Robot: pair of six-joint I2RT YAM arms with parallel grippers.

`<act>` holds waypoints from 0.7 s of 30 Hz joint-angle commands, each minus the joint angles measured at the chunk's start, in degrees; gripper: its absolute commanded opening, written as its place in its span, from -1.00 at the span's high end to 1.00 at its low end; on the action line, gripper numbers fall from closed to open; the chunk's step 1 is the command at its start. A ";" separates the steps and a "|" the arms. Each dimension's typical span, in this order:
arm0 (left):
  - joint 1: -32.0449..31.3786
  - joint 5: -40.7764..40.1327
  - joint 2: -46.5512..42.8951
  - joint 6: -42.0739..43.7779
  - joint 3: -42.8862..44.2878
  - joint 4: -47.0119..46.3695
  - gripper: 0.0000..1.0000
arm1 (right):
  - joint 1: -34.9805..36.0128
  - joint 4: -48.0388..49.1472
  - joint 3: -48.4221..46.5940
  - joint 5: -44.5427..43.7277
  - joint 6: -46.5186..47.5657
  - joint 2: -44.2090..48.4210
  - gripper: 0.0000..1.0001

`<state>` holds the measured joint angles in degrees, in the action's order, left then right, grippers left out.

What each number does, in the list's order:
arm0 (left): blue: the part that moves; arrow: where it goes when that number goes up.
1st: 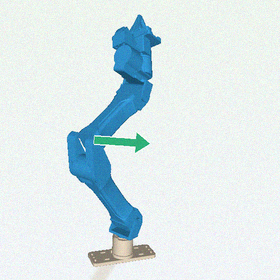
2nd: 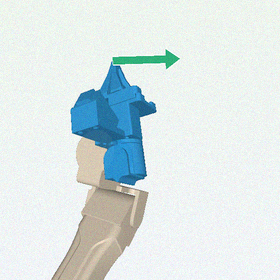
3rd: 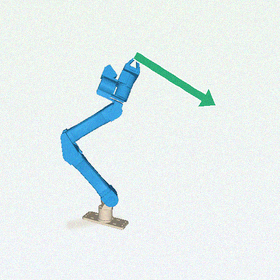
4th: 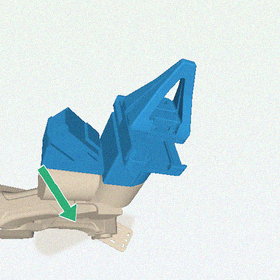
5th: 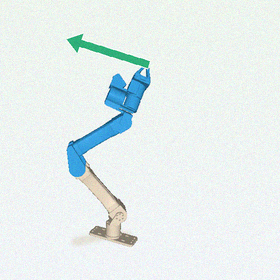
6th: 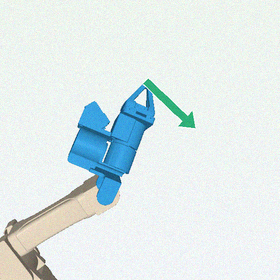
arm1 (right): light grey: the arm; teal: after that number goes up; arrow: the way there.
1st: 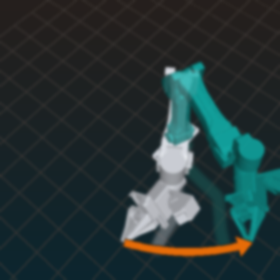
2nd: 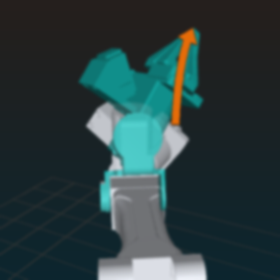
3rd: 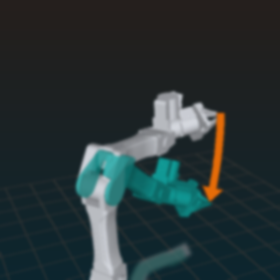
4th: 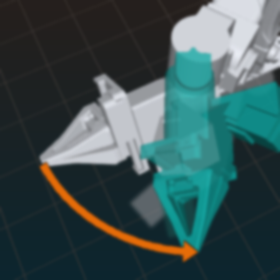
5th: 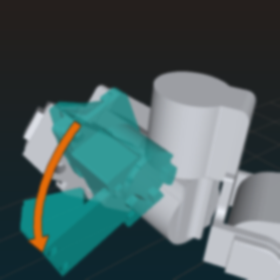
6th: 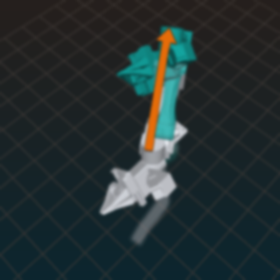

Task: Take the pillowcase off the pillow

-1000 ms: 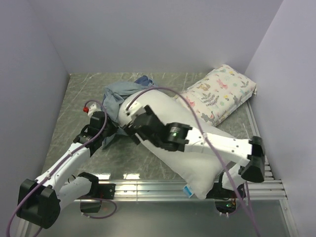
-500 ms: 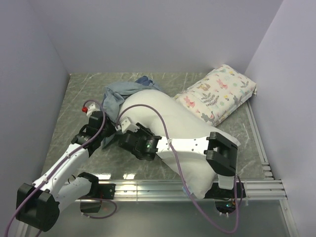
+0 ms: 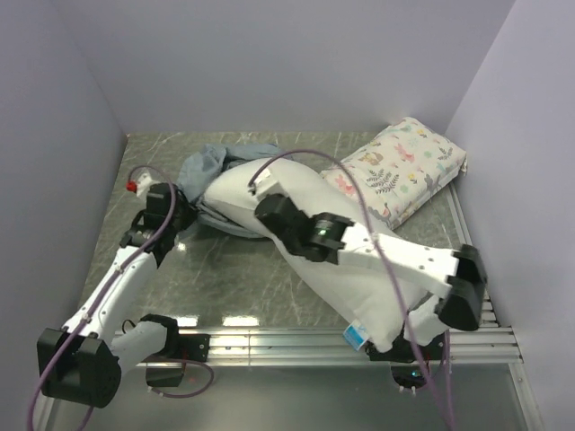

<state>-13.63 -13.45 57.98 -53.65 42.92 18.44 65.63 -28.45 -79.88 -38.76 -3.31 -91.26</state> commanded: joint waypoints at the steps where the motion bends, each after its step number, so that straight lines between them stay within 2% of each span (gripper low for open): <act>1: 7.90 -0.79 1.96 -1.63 4.28 -2.61 0.99 | -1.55 -0.20 -3.53 5.80 0.06 12.06 1.00; 3: 11.41 0.52 4.23 -2.16 6.38 -3.32 0.99 | -2.69 -0.73 -3.27 8.25 -0.20 16.19 1.00; 11: 17.05 -1.14 10.67 -1.64 14.29 -0.25 0.99 | -7.88 -1.00 -2.04 12.39 -2.05 25.77 1.00; 18: 25.40 -0.53 9.62 0.12 20.70 4.06 0.99 | -12.19 -0.82 -7.48 12.83 -3.46 27.10 1.00; 21: 28.55 1.14 10.40 0.82 22.47 4.94 0.99 | -15.61 0.50 -9.15 20.36 -4.68 28.07 1.00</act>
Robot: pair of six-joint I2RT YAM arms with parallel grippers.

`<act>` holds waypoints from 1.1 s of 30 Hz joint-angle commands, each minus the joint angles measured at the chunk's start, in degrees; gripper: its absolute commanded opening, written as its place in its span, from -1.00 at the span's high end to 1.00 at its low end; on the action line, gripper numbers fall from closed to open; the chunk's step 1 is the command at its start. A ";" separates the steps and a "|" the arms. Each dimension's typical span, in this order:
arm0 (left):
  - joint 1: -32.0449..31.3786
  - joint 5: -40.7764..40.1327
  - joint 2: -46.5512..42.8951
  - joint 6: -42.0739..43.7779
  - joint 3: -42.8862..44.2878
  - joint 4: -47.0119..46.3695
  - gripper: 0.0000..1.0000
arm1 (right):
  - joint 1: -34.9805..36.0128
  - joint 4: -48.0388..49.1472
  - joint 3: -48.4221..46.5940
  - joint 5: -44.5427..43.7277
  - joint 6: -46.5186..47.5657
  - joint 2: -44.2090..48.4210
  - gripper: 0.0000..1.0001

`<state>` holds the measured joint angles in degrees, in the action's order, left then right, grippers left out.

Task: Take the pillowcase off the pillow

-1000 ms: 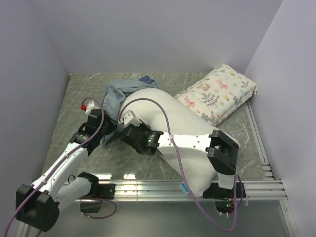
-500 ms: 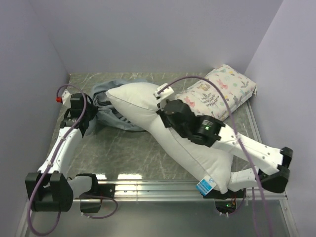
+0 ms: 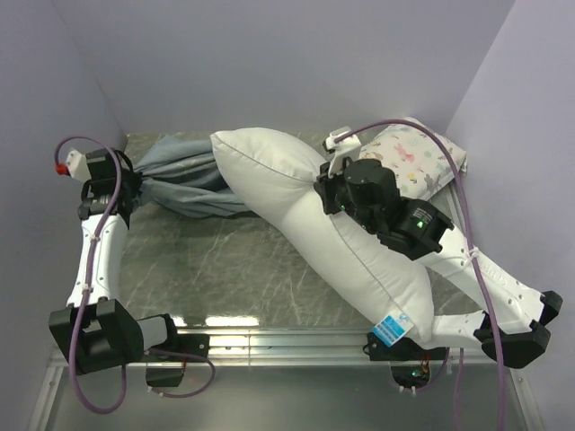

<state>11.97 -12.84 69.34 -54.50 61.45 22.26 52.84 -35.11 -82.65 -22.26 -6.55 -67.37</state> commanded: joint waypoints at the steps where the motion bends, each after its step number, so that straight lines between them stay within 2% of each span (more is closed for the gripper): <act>1: 3.76 0.80 -0.79 1.77 4.20 1.47 0.99 | -3.87 6.99 -7.60 4.85 -1.63 4.18 1.00; 8: 7.89 0.97 -0.26 2.29 5.43 2.17 0.99 | -5.46 6.20 -11.83 6.62 -2.68 3.21 1.00; 11: 11.75 4.22 0.71 2.29 6.66 2.09 0.99 | -6.17 6.37 -12.71 6.88 -2.95 4.00 1.00; 22: 12.73 5.81 7.83 1.77 12.55 2.70 0.99 | -8.45 5.84 -16.66 8.02 -4.18 6.55 1.00; 29: 12.91 5.10 1.07 7.64 18.25 4.80 0.99 | -8.63 7.69 -18.16 10.92 -4.18 0.32 1.00; 31: 12.91 8.17 0.18 9.06 19.14 5.95 0.99 | -8.54 9.53 -19.38 12.06 -4.09 -3.61 1.00; 33: 12.56 11.94 -2.36 8.45 15.65 5.61 0.99 | -8.63 12.24 -19.91 12.85 -4.44 -6.70 1.00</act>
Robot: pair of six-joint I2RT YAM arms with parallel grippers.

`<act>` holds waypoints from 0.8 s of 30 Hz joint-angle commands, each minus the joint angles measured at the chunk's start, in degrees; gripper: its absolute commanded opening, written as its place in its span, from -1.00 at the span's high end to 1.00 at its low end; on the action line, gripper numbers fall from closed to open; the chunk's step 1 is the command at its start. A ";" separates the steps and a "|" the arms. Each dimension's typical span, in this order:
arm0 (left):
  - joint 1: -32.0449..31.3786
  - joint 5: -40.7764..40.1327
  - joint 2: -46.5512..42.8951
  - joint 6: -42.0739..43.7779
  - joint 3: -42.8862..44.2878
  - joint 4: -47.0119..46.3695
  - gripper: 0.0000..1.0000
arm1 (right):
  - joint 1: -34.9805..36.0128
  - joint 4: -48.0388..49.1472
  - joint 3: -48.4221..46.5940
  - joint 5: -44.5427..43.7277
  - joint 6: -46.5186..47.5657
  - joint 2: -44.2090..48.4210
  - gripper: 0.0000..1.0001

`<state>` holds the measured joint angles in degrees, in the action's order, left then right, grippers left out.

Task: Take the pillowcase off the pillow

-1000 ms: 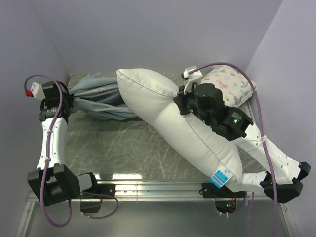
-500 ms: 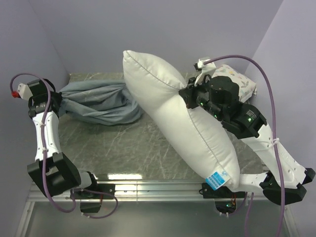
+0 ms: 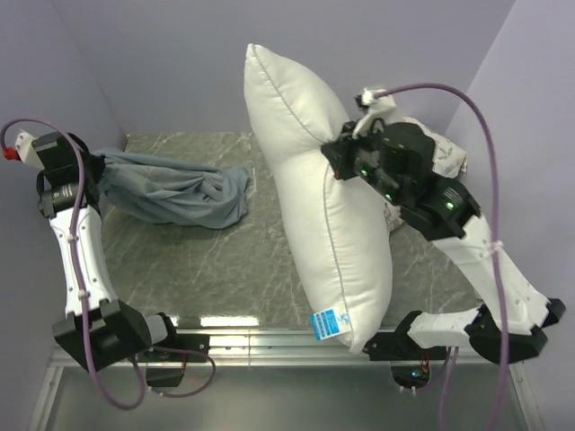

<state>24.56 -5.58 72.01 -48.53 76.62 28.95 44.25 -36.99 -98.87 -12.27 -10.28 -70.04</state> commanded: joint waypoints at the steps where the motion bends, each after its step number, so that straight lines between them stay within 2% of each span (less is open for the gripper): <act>1: -0.47 6.53 -6.51 1.52 -2.67 -2.92 0.99 | 0.05 15.27 -3.79 3.65 -0.88 -7.27 1.00; 2: -1.87 8.03 -9.14 0.90 -9.75 -5.63 0.99 | 0.05 16.68 -3.53 4.09 -1.31 -8.96 1.00; 4: -4.32 9.62 -10.48 -0.15 -18.12 -8.64 0.99 | -0.04 21.33 -2.56 5.84 -3.24 -14.56 1.00; 7: -7.15 11.99 -11.19 -1.12 -26.92 -12.51 0.99 | 0.05 27.22 -1.68 8.57 -7.54 -22.58 1.00; 10: -12.84 13.06 -11.54 -1.82 -32.83 -15.66 0.99 | 0.57 32.93 -1.24 12.09 -12.28 -29.59 1.00; 12: -15.75 11.83 -11.98 -1.48 -34.16 -15.77 0.92 | 1.27 36.70 -0.54 12.10 -14.49 -33.82 1.00; 13: -16.99 11.04 -12.24 -1.13 -35.04 -15.24 0.83 | 1.36 36.90 -0.27 12.10 -16.42 -35.06 1.00; 14: -18.65 11.03 -13.11 -0.78 -35.40 -15.15 0.53 | 1.54 39.08 0.08 13.32 -17.22 -36.29 1.00; 16: -19.19 11.30 -14.34 0.62 -36.01 -14.45 0.16 | 1.45 41.99 1.13 14.20 -19.23 -39.64 1.00; 17: -19.19 11.30 -15.74 1.42 -35.67 -13.14 -0.16 | 1.37 43.22 1.74 14.64 -20.03 -40.60 1.00; 19: -19.19 9.46 -17.85 3.61 -33.57 -9.20 -0.51 | 1.80 47.52 4.20 16.57 -22.92 -42.98 1.00; 24: -19.19 6.20 -21.82 6.43 -27.33 -3.64 -0.70 | 4.61 57.47 9.75 15.27 -27.77 -47.02 1.00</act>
<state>5.43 2.92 52.84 -45.39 43.94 22.83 47.29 10.33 -91.35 3.81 -33.47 -113.62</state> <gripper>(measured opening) 0.842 0.038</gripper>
